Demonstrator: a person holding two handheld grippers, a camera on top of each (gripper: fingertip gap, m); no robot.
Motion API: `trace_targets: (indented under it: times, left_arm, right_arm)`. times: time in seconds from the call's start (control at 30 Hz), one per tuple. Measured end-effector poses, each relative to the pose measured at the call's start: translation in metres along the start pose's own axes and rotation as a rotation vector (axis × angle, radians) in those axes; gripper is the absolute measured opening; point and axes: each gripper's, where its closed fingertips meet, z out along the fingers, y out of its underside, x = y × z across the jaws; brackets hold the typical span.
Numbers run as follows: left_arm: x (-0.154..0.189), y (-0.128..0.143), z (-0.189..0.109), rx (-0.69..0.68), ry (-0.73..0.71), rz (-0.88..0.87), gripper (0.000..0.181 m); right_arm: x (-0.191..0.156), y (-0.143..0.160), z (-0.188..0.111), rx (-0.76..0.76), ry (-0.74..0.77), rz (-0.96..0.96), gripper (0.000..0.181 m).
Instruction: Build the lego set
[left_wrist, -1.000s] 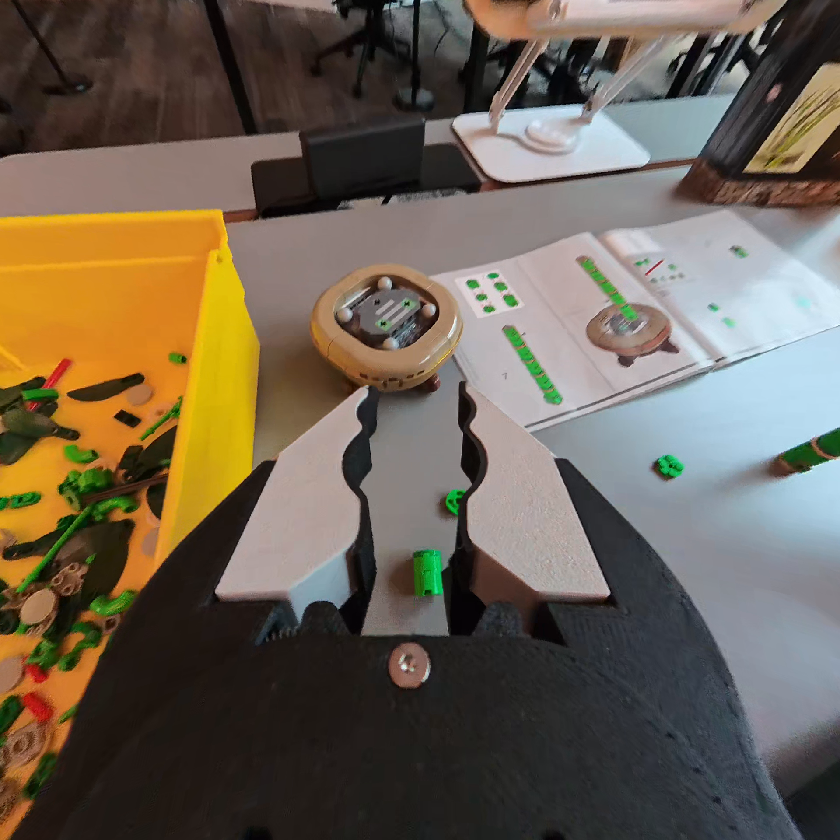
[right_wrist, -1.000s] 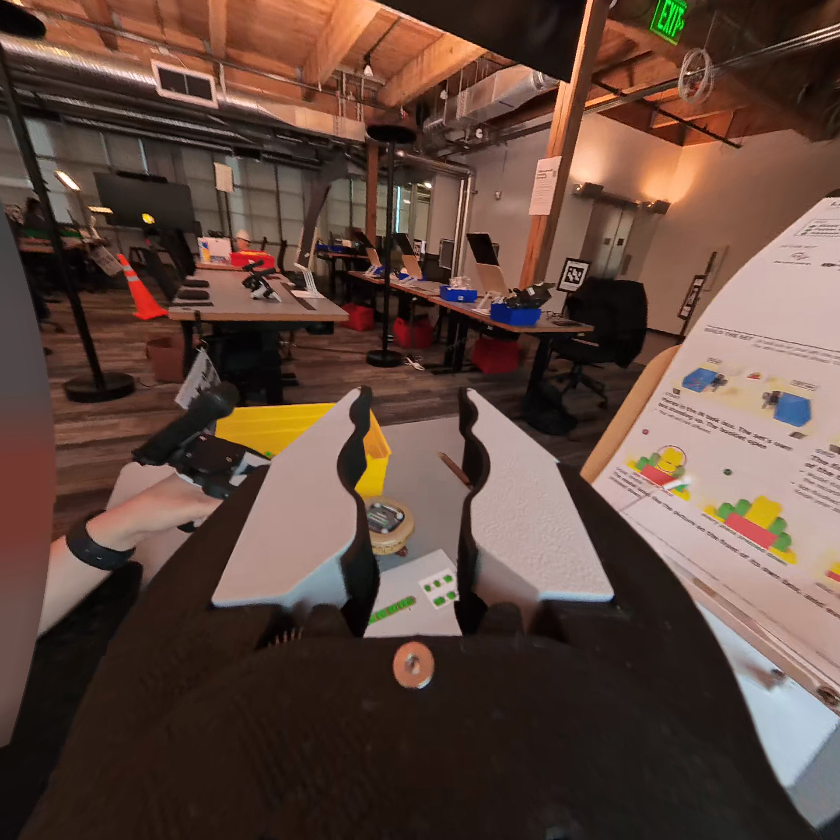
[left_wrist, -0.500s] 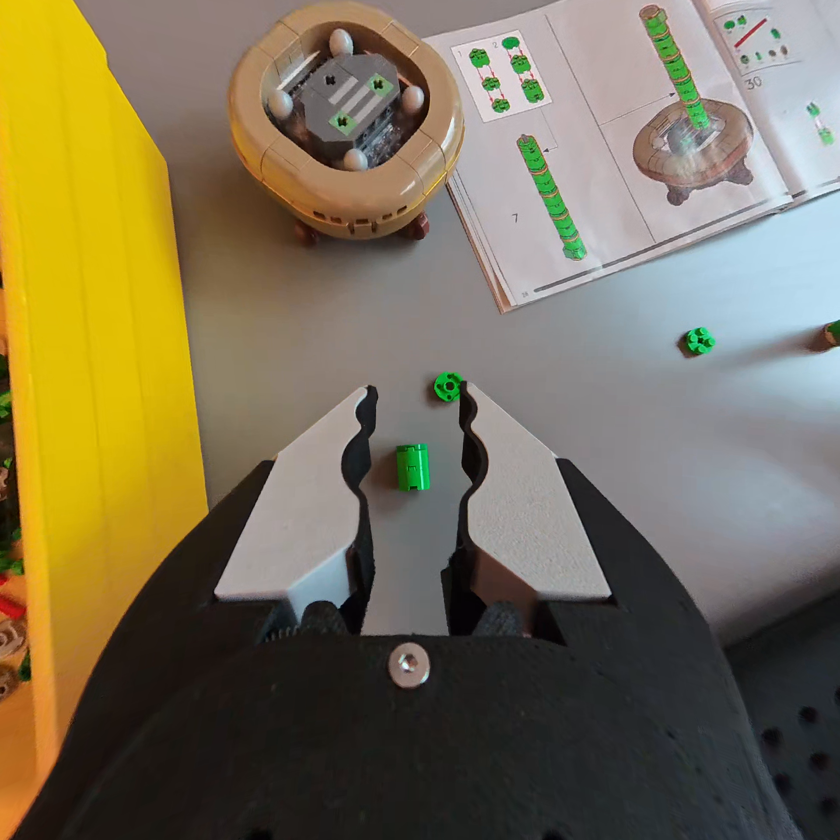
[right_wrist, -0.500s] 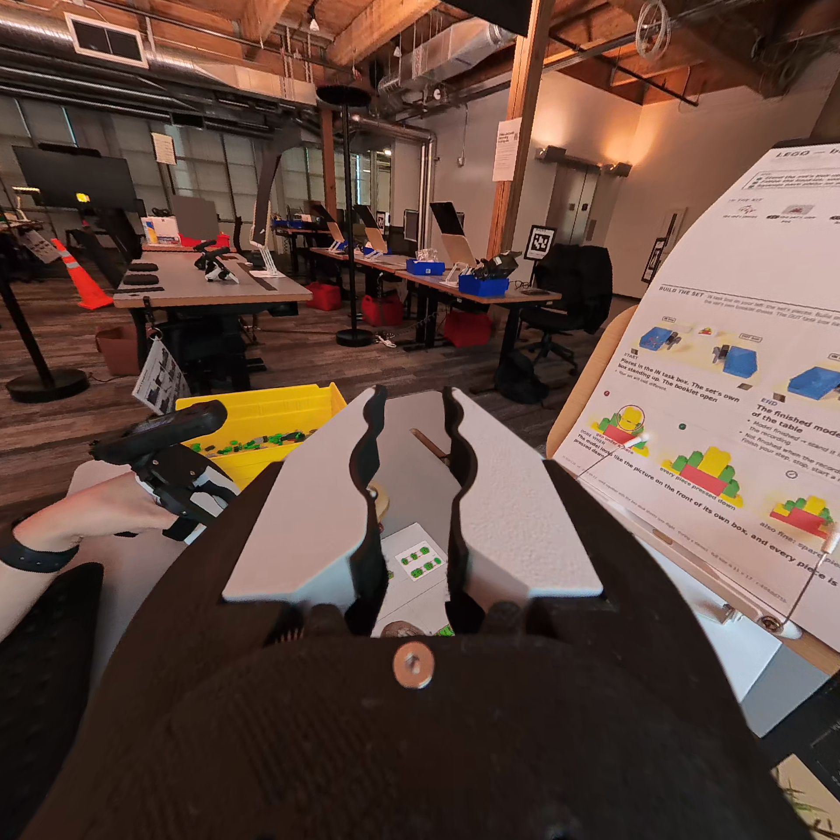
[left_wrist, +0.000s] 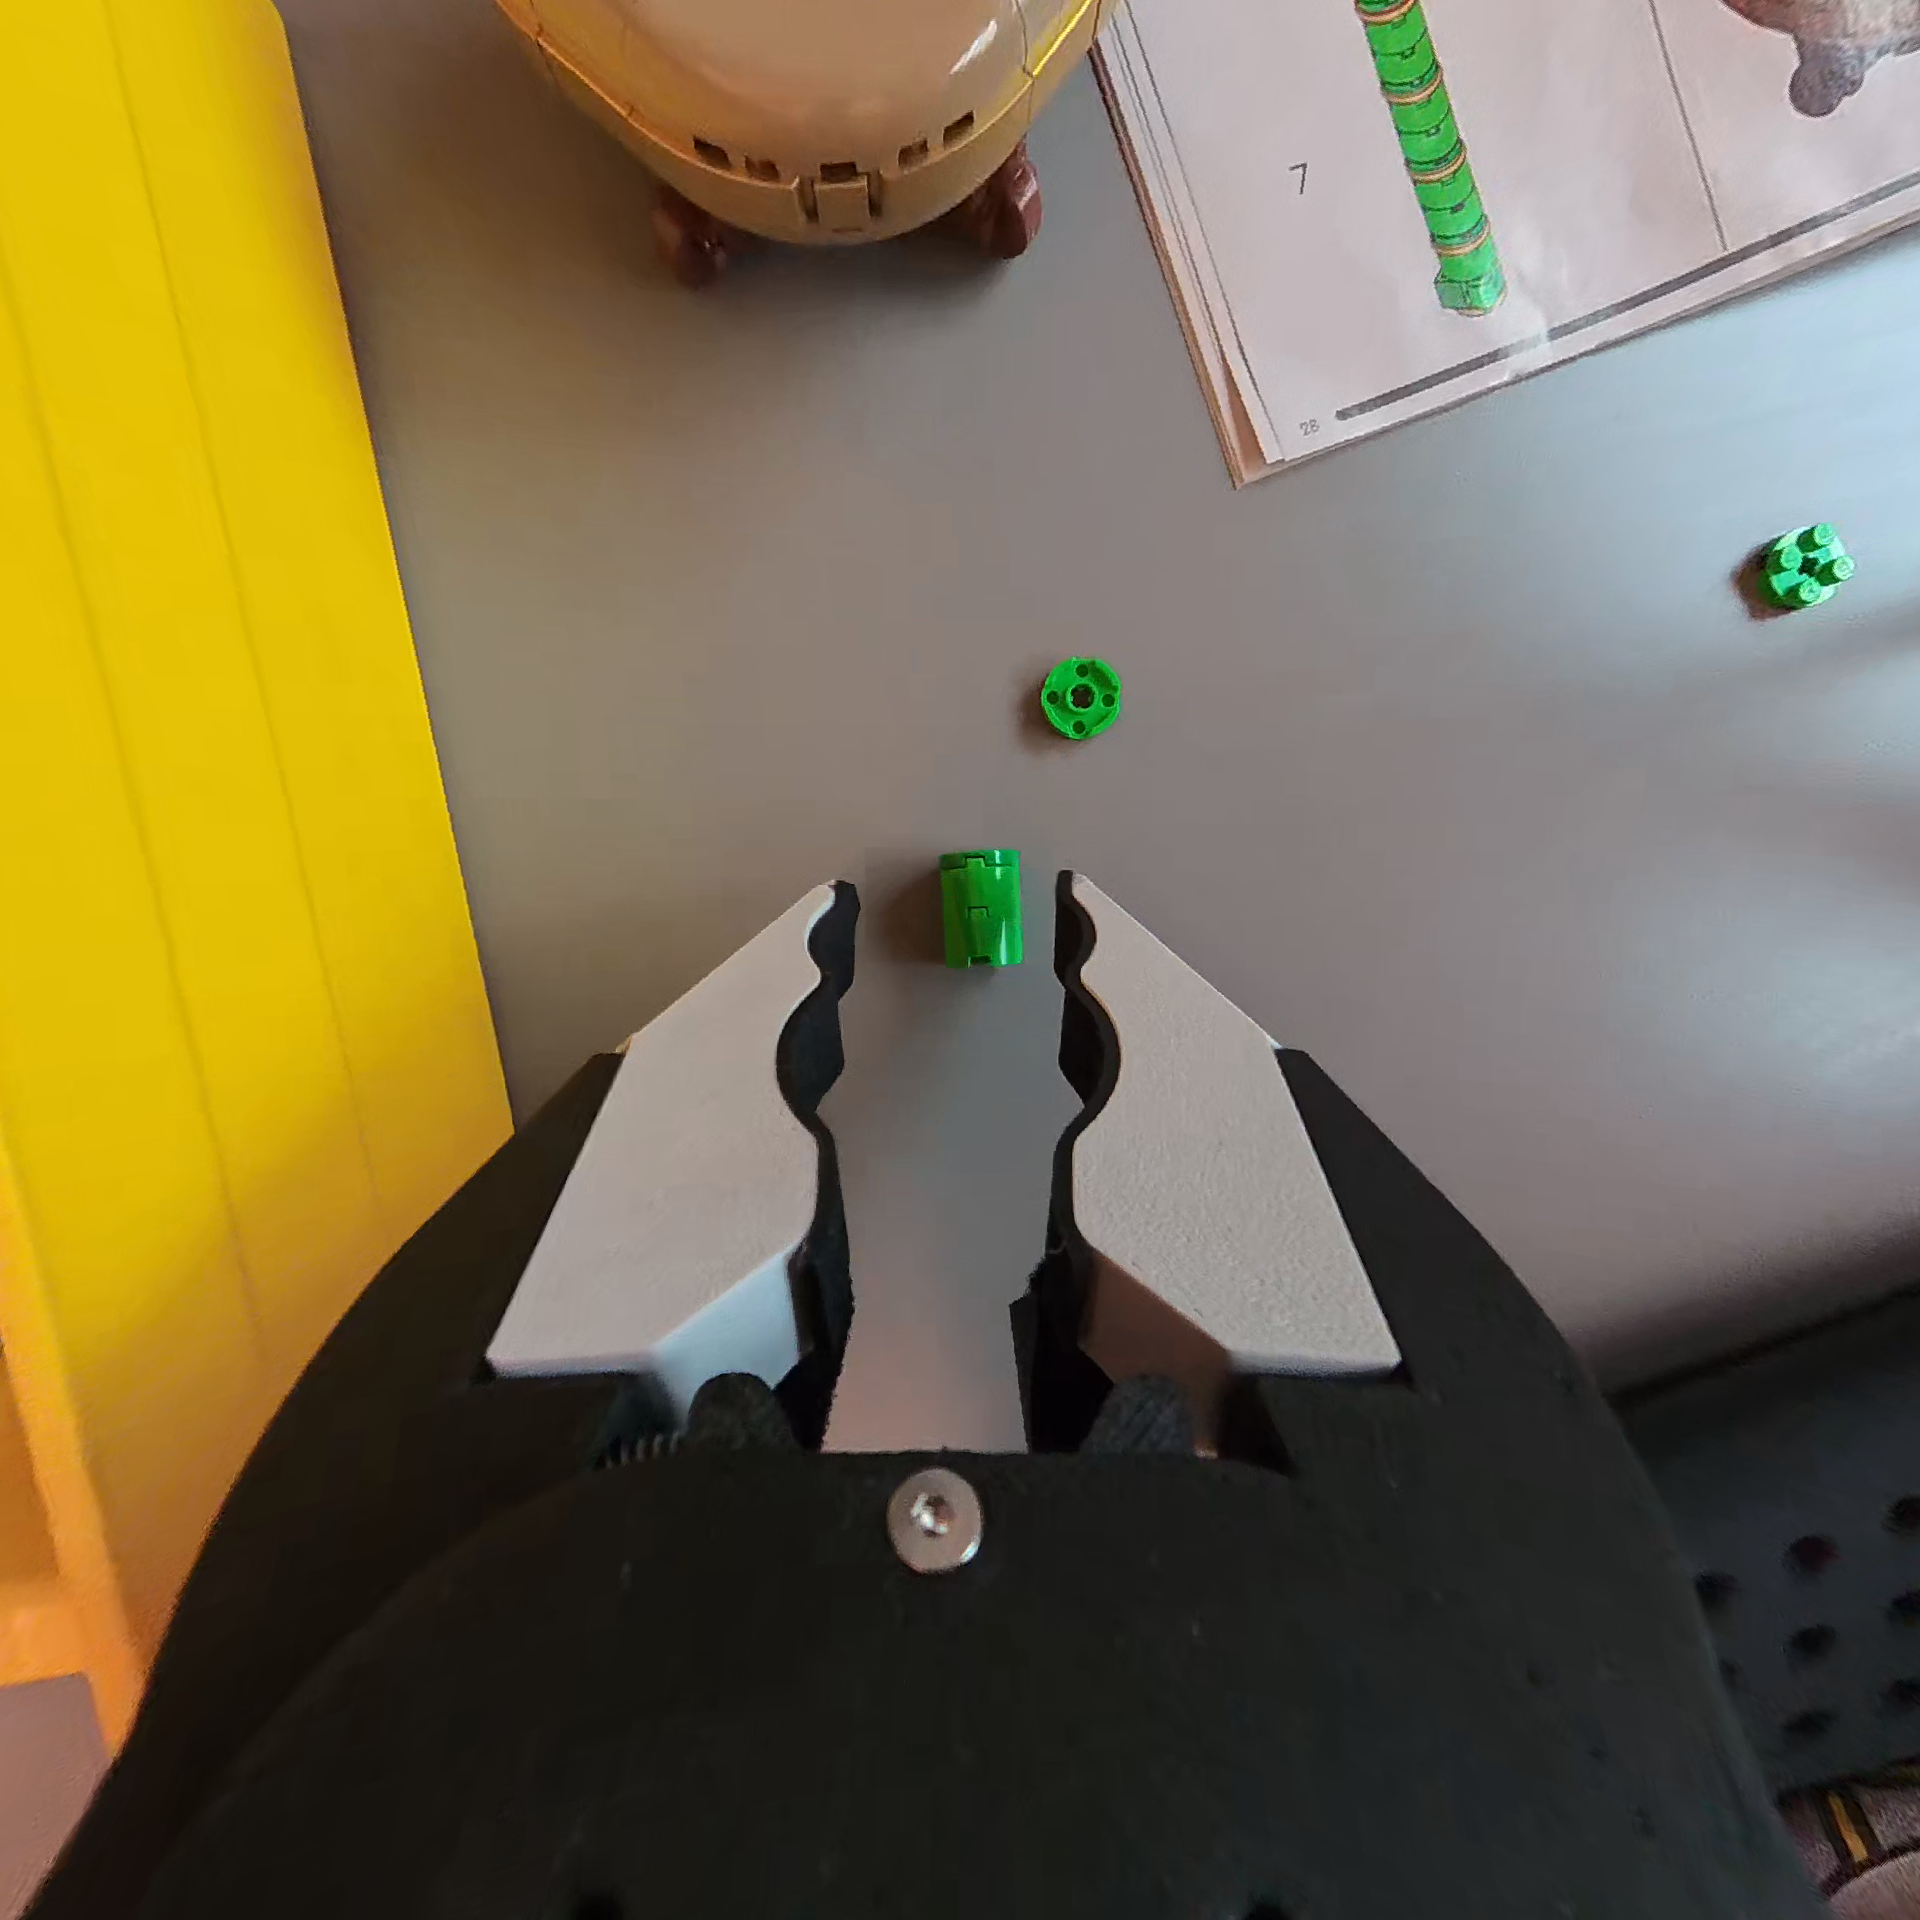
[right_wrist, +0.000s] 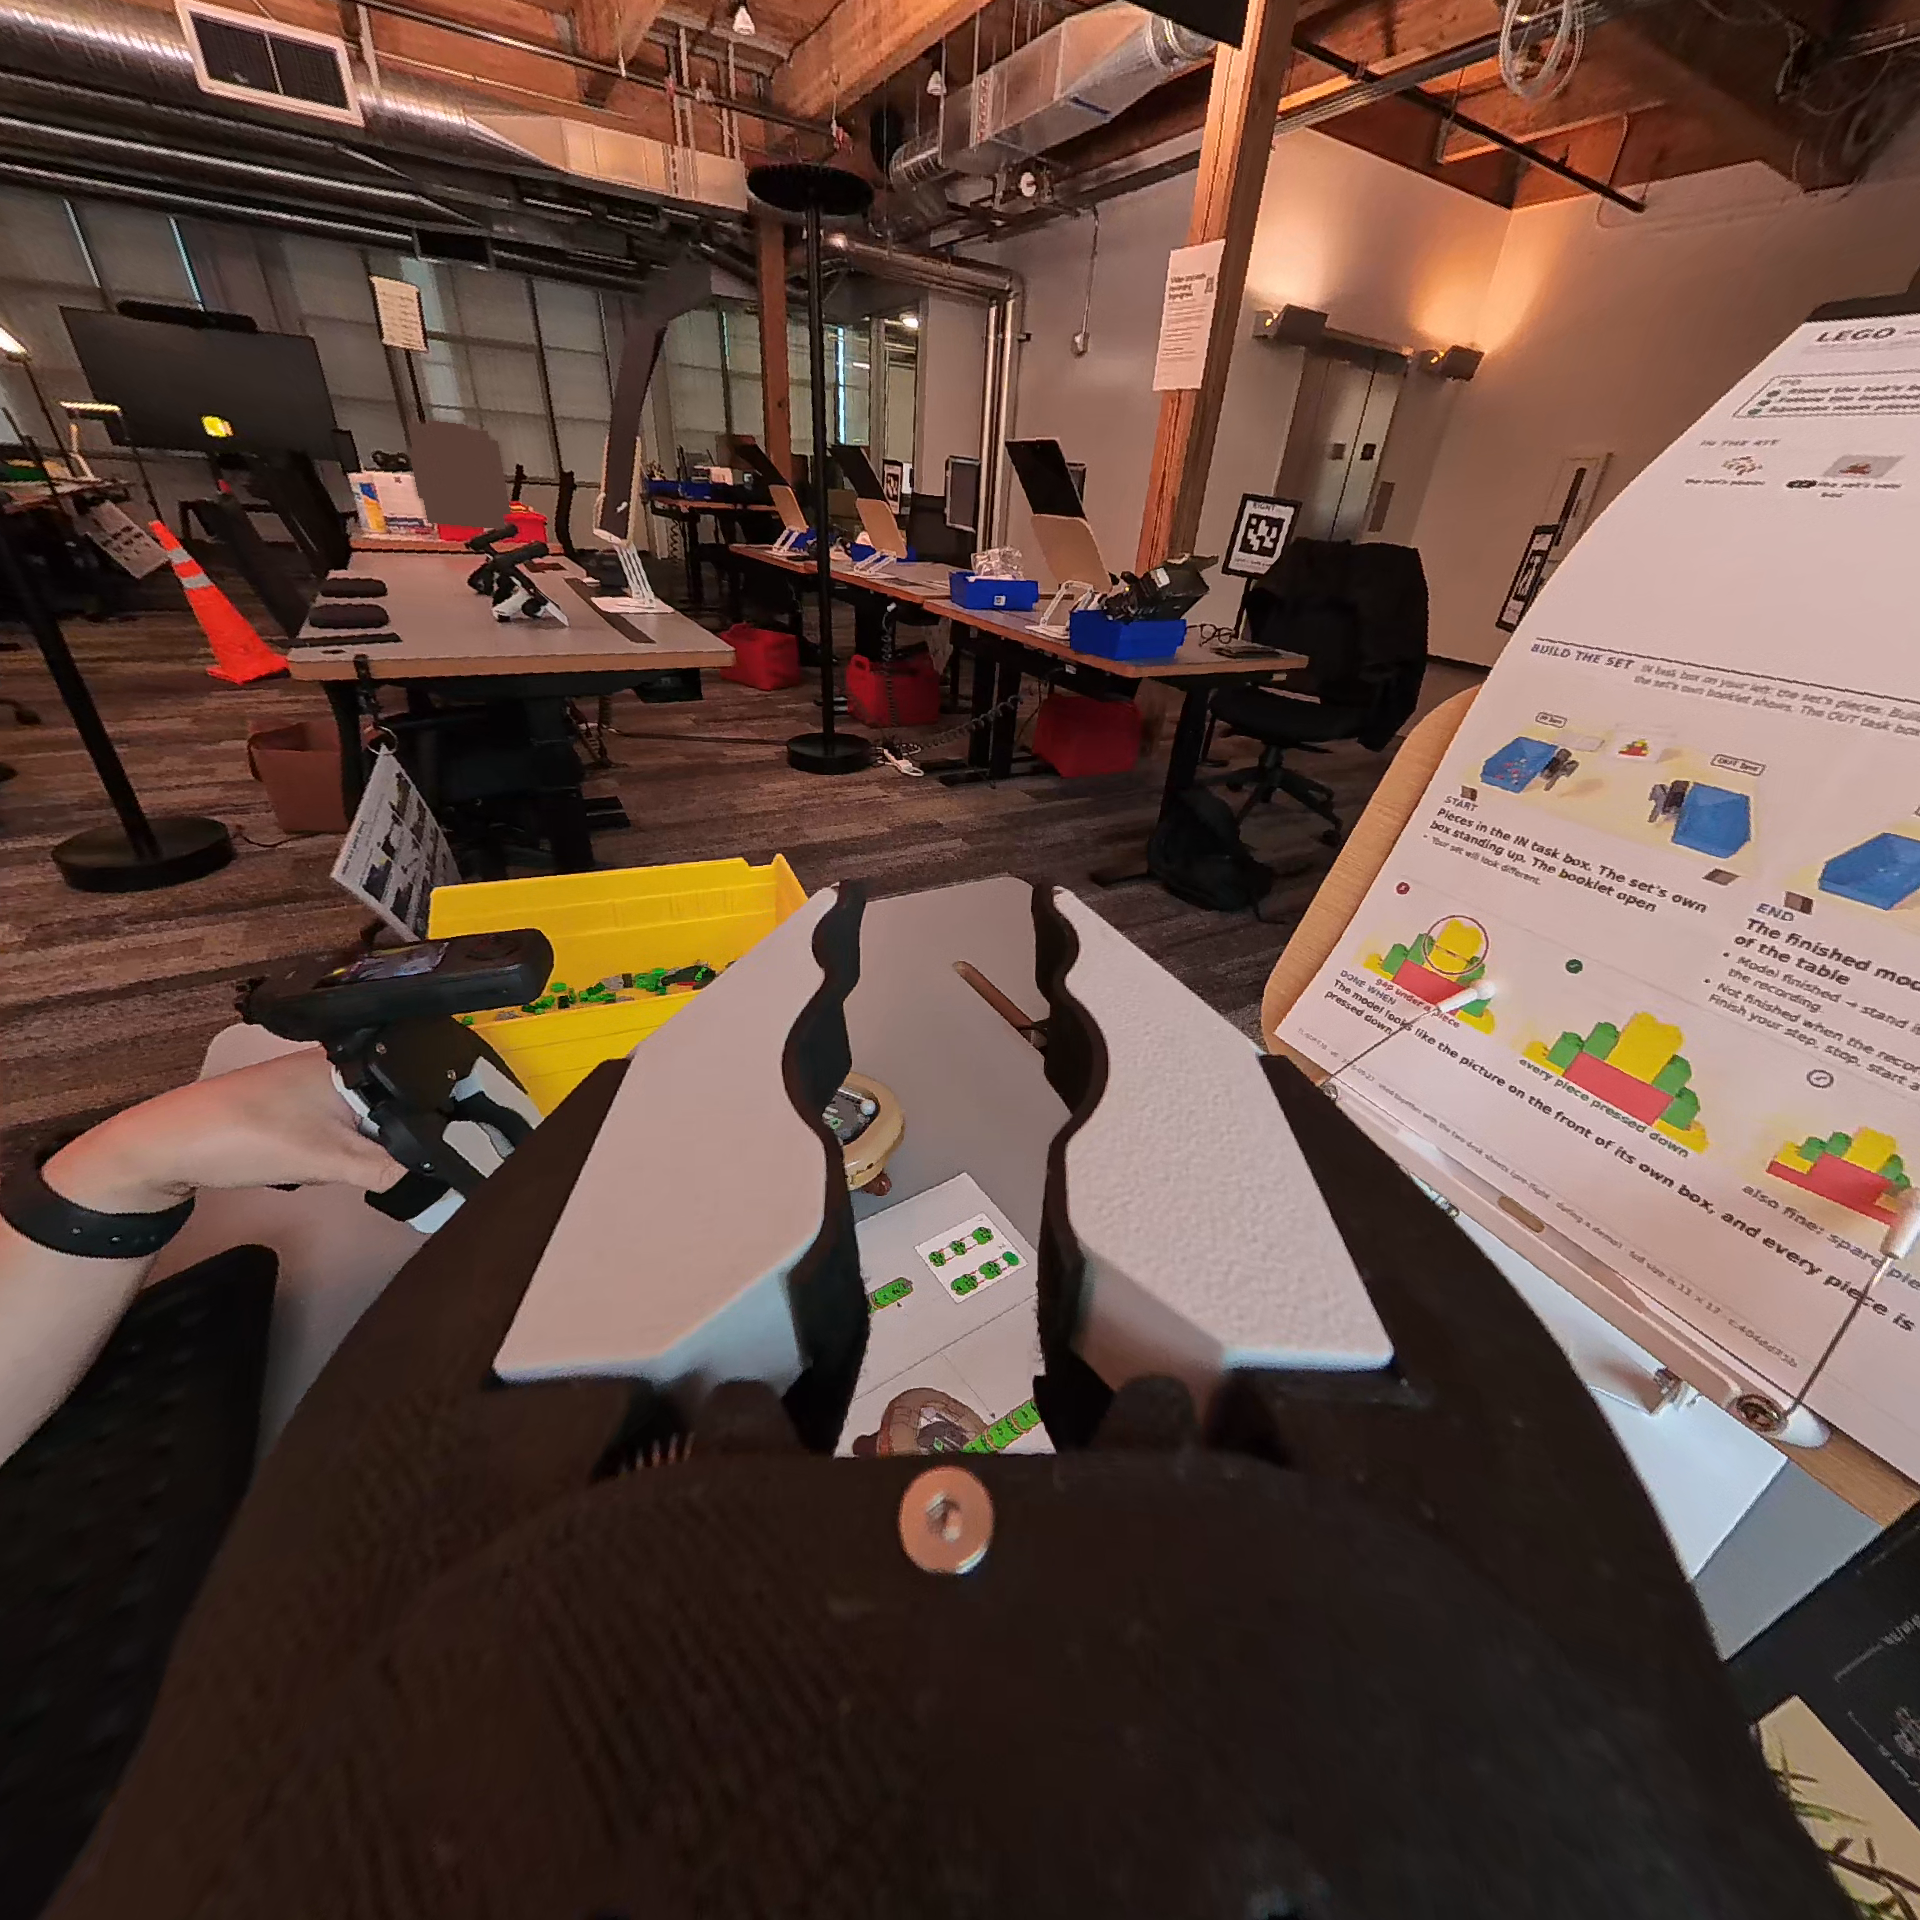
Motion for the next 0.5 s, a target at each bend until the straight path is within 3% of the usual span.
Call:
trace_targets:
  times: [0.03,0.5]
  left_arm:
    - [0.001,0.002,0.0,-0.008,0.006,0.001,0.038]
    - [0.004,0.013,0.008,-0.076,0.015,0.076,0.015]
  right_arm:
    - [-0.001,0.0,0.0,-0.003,-0.001,0.0,0.032]
    - [-0.003,0.0,-0.004,-0.013,-0.015,0.003,0.03]
